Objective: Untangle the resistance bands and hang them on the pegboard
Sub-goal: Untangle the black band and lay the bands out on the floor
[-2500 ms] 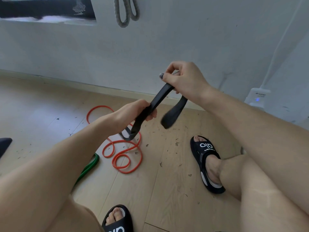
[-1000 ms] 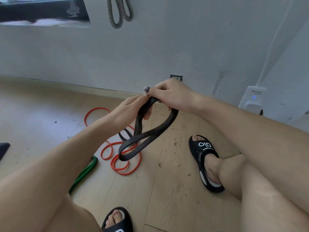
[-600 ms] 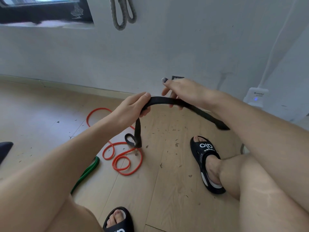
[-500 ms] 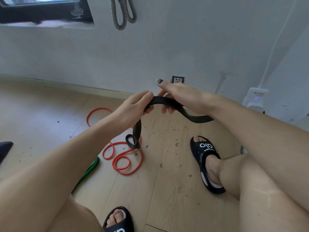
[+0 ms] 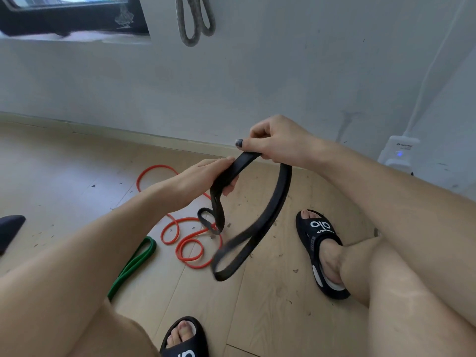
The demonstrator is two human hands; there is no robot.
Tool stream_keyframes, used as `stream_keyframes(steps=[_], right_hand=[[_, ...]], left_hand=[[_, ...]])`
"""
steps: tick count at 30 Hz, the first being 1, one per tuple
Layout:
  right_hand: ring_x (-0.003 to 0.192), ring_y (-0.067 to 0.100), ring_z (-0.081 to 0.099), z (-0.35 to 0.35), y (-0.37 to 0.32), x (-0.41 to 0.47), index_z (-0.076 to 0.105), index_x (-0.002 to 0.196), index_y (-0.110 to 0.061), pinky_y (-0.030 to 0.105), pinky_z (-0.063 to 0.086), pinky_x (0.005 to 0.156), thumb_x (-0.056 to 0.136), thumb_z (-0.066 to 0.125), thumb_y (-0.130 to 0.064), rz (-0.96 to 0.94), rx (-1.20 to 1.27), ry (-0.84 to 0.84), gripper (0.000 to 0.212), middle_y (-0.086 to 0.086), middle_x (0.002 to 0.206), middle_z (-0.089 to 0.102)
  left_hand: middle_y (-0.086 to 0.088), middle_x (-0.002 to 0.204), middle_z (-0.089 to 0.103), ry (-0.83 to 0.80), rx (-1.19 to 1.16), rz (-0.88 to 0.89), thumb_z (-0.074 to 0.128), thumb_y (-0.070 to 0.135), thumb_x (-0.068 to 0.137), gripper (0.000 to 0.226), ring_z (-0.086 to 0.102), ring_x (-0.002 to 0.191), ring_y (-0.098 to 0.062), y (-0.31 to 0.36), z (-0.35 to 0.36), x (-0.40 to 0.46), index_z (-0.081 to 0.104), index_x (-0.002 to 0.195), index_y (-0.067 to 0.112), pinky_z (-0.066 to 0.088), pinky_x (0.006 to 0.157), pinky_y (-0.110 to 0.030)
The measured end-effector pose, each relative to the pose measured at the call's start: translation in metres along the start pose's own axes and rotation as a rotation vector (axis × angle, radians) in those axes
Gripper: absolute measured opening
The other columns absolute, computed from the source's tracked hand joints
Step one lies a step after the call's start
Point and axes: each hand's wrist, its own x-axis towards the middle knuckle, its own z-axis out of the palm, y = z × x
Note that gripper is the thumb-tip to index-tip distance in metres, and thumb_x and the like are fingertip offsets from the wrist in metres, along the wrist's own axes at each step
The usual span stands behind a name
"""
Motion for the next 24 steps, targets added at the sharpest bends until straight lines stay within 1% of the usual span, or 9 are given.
stream_keyframes(steps=[3,7,9,12,14,16,18,20,24], right_hand=[[0.048,0.011,0.045,0.0,-0.002,-0.002,0.058,0.066,-0.019,0.027,0.037,0.052,0.099,0.059,-0.051,0.021,0.05,-0.074,0.045,-0.004,0.056,0.054],[0.057,0.012,0.052,0.012,-0.006,-0.006,0.067,0.082,-0.015,0.029,0.042,0.057,0.101,0.052,-0.056,-0.003,0.051,-0.201,0.048,-0.004,0.063,0.059],[0.049,0.003,0.045,0.014,-0.01,-0.005,0.066,0.075,-0.016,0.021,0.036,0.052,0.101,0.057,-0.05,-0.03,0.065,-0.143,0.043,-0.015,0.053,0.052],[0.043,-0.001,0.043,0.008,-0.014,-0.002,0.062,0.066,-0.018,0.012,0.031,0.048,0.1,0.061,-0.043,-0.04,0.08,-0.025,0.043,-0.018,0.043,0.046],[0.042,0.003,0.04,0.005,-0.014,-0.002,0.06,0.063,-0.016,0.018,0.031,0.051,0.099,0.062,-0.045,-0.032,0.083,0.022,0.046,-0.015,0.043,0.041],[0.04,0.006,0.035,0.004,-0.013,0.0,0.057,0.058,-0.016,0.024,0.028,0.053,0.098,0.064,-0.043,-0.004,0.109,0.067,0.049,-0.012,0.044,0.035],[0.041,0.009,0.029,0.001,-0.012,0.002,0.047,0.052,-0.018,0.025,0.024,0.051,0.097,0.066,-0.038,0.025,0.155,0.106,0.053,-0.008,0.046,0.03],[0.045,0.014,0.027,-0.005,-0.011,0.003,0.044,0.056,-0.017,0.027,0.023,0.05,0.095,0.069,-0.035,0.037,0.211,0.142,0.05,-0.002,0.052,0.03],[0.047,0.015,0.031,-0.012,-0.006,0.002,0.062,0.075,-0.012,0.029,0.027,0.048,0.091,0.073,-0.038,0.038,0.288,0.161,0.032,0.007,0.065,0.041]], left_hand=[[0.004,0.072,0.047,0.058,-0.009,0.063,0.029,0.039,0.112,0.041,0.041,0.067,-0.011,0.0,-0.001,0.0,0.052,0.088,0.014,0.036,0.079,-0.032],[0.004,0.075,0.046,0.103,-0.095,0.124,0.03,0.035,0.112,0.04,0.041,0.071,-0.011,0.001,0.001,-0.003,0.062,0.099,0.014,0.037,0.073,-0.025],[0.003,0.075,0.05,0.088,-0.134,0.132,0.029,0.036,0.112,0.043,0.048,0.073,-0.012,0.003,0.002,-0.004,0.065,0.106,0.012,0.043,0.078,-0.027],[-0.003,0.075,0.06,0.065,-0.191,0.137,0.026,0.037,0.112,0.052,0.063,0.08,-0.02,0.003,-0.002,-0.001,0.063,0.117,0.001,0.052,0.091,-0.036],[-0.007,0.078,0.061,0.058,-0.155,0.145,0.025,0.039,0.112,0.058,0.062,0.081,-0.023,0.002,-0.004,0.0,0.06,0.118,-0.008,0.05,0.091,-0.038],[-0.009,0.08,0.06,0.062,-0.089,0.161,0.025,0.04,0.112,0.061,0.057,0.08,-0.022,0.002,-0.004,0.0,0.058,0.109,-0.011,0.046,0.09,-0.038],[-0.007,0.08,0.059,0.07,-0.027,0.167,0.023,0.041,0.112,0.06,0.057,0.079,-0.018,0.004,-0.003,0.001,0.059,0.099,-0.006,0.044,0.091,-0.039],[-0.004,0.081,0.059,0.066,-0.001,0.157,0.021,0.041,0.112,0.056,0.057,0.079,-0.014,0.003,-0.003,0.003,0.061,0.096,0.005,0.045,0.091,-0.036],[-0.001,0.082,0.055,0.057,-0.003,0.134,0.022,0.035,0.113,0.047,0.054,0.076,-0.008,0.0,-0.003,0.004,0.059,0.096,0.011,0.044,0.085,-0.022]])
